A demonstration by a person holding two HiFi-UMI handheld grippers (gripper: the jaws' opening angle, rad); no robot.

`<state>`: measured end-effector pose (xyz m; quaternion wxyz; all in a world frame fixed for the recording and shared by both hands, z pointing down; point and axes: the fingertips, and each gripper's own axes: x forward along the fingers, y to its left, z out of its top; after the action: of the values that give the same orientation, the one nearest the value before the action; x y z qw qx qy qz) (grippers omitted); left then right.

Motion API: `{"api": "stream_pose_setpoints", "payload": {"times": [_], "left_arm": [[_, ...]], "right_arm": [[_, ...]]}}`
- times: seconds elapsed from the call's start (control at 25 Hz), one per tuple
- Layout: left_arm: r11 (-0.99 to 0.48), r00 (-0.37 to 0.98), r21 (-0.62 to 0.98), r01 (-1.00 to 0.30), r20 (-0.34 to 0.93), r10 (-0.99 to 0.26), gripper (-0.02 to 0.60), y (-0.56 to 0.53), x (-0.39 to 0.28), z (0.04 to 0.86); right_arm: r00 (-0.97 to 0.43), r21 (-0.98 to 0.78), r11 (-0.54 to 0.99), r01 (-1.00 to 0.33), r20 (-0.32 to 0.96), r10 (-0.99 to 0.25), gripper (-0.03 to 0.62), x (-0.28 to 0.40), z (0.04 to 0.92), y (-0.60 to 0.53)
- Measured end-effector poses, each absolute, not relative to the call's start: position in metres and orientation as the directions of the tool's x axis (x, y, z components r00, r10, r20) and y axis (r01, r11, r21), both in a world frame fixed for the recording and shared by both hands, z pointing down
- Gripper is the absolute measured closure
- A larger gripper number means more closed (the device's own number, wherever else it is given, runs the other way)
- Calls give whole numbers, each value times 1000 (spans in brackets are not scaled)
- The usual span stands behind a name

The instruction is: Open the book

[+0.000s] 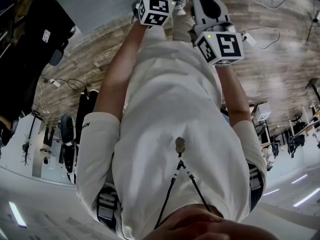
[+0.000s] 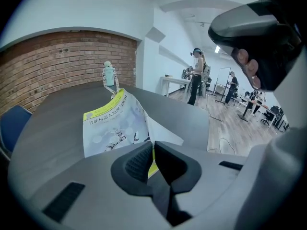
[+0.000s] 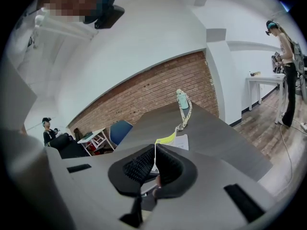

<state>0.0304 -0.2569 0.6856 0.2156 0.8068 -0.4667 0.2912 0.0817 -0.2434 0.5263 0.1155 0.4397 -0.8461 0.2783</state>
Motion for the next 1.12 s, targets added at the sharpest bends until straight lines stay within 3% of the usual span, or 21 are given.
{"api": "stream_pose_setpoints", "payload": {"times": [1.12], "left_arm": [[-478, 431, 120, -870, 655, -620, 548, -231, -62, 672]], "right_arm": [[-553, -354, 430, -831, 430, -714, 557, -5, 511, -208]]}}
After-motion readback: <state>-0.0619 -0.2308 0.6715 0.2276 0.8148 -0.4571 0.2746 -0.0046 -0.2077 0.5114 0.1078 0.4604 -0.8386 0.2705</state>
